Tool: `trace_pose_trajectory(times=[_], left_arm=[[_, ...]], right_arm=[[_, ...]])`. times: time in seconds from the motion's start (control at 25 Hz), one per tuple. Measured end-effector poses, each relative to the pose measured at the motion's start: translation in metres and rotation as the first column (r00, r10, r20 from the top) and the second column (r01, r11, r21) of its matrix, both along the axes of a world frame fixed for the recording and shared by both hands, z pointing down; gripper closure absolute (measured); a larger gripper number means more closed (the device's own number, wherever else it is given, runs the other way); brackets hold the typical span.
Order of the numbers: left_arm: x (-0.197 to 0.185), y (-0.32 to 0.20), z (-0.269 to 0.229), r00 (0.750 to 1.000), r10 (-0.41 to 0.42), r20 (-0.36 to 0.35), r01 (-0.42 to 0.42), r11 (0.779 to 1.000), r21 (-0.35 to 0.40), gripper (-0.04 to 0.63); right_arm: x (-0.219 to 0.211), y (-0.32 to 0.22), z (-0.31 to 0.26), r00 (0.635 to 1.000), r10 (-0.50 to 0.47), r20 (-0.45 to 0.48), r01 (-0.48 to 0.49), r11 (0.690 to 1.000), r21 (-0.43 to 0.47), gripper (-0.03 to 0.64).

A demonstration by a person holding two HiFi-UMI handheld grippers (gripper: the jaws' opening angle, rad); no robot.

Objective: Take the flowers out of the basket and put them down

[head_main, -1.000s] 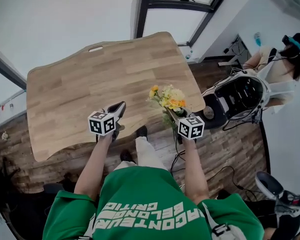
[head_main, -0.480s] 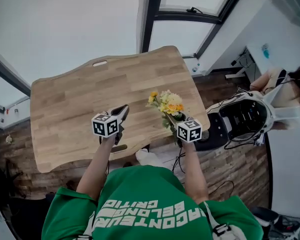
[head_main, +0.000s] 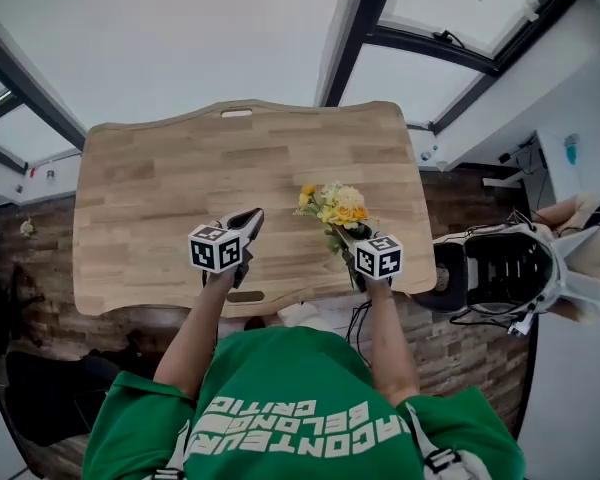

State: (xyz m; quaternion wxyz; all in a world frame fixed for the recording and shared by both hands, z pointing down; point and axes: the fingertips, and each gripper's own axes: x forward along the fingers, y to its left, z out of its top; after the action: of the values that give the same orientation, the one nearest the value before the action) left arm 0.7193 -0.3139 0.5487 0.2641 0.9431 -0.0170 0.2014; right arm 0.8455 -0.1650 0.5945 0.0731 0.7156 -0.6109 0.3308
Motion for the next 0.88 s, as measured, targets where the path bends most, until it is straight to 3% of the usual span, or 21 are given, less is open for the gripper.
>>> trace_pose_trajectory(times=[0.2,0.32,0.44,0.72,0.88], left_arm=[[-0.009,-0.029,0.008,0.995,-0.092,0.039,0.092,0.996,-0.016,0.583],[0.005,-0.048,0.011,0.987,-0.145,0.072,0.147,0.989,-0.033,0.583],[-0.008,-0.063,0.013,0.976,-0.2,0.09,0.204,0.978,-0.038,0.583],[-0.027,-0.07,0.023,0.943,-0.314,0.108,0.318,0.948,-0.028,0.583],[-0.069,-0.072,0.03,0.924,-0.368,0.104,0.372,0.928,-0.027,0.583]], right_arm=[[0.0,-0.047,0.027,0.991,-0.125,0.041,0.128,0.99,-0.059,0.497],[0.012,-0.077,0.041,0.973,-0.22,0.063,0.226,0.968,-0.109,0.497],[-0.001,-0.103,0.054,0.95,-0.299,0.092,0.309,0.942,-0.129,0.496],[-0.024,-0.135,0.091,0.883,-0.455,0.116,0.469,0.867,-0.168,0.495],[-0.065,-0.145,0.112,0.836,-0.537,0.113,0.548,0.809,-0.212,0.492]])
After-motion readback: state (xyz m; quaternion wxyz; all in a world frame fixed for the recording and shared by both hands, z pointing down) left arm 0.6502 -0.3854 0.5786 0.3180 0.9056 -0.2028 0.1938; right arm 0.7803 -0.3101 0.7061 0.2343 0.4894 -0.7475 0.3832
